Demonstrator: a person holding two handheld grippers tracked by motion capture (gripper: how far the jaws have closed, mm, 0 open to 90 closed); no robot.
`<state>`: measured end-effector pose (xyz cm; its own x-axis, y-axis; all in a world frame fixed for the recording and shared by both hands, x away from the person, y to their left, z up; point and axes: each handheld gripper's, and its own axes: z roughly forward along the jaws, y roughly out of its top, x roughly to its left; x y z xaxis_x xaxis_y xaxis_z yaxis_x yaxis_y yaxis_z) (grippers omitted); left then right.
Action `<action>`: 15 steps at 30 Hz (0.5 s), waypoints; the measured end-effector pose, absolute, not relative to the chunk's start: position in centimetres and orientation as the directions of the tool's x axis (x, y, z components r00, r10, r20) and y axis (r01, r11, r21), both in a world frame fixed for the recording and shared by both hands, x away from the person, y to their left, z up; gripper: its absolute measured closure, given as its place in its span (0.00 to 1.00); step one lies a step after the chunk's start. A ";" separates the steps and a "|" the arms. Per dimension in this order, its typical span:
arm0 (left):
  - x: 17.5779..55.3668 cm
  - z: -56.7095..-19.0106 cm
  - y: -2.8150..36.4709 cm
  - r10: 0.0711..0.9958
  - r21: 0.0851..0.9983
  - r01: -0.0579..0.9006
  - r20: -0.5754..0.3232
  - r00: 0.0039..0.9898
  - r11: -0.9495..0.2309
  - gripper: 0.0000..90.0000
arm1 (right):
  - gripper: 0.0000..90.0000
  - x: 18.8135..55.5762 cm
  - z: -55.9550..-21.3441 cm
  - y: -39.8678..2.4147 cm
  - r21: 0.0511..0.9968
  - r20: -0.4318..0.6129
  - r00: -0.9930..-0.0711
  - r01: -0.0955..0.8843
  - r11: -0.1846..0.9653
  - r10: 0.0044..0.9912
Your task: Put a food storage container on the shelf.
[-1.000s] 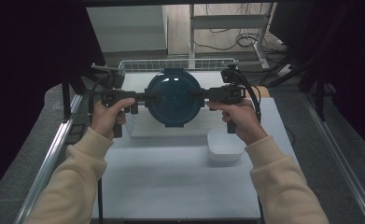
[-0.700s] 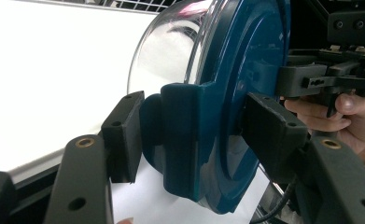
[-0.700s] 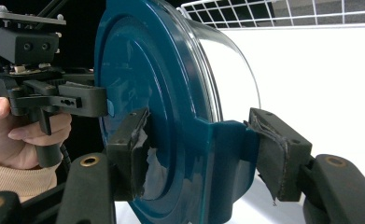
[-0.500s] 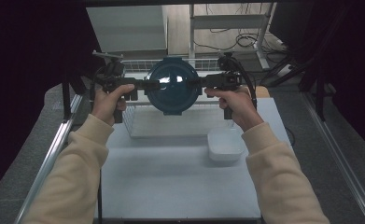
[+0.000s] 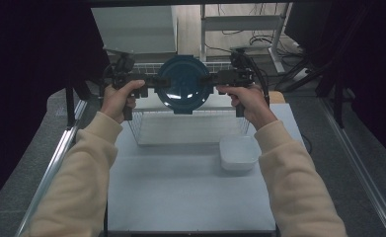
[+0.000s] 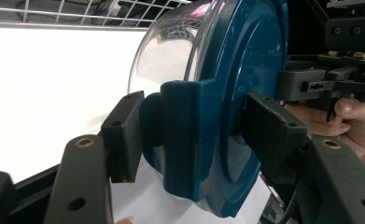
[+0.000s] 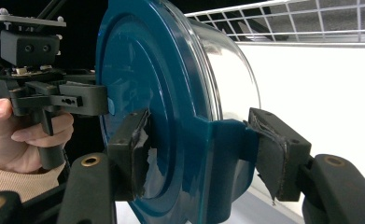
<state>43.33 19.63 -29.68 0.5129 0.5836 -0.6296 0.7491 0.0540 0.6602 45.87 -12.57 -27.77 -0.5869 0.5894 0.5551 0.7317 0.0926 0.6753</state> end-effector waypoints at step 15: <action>46.3 -31.3 19.8 0.570 0.598 0.797 -0.685 0.454 0.085 0.45 | 0.45 48.8 -29.3 -12.6 0.615 0.610 -0.525 0.786 0.063 0.594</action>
<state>46.29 19.82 -31.32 0.4536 0.5697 -0.6853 0.7969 0.0849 0.5981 48.81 -12.60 -29.26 -0.5246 0.5943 0.6096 0.7859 0.0626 0.6152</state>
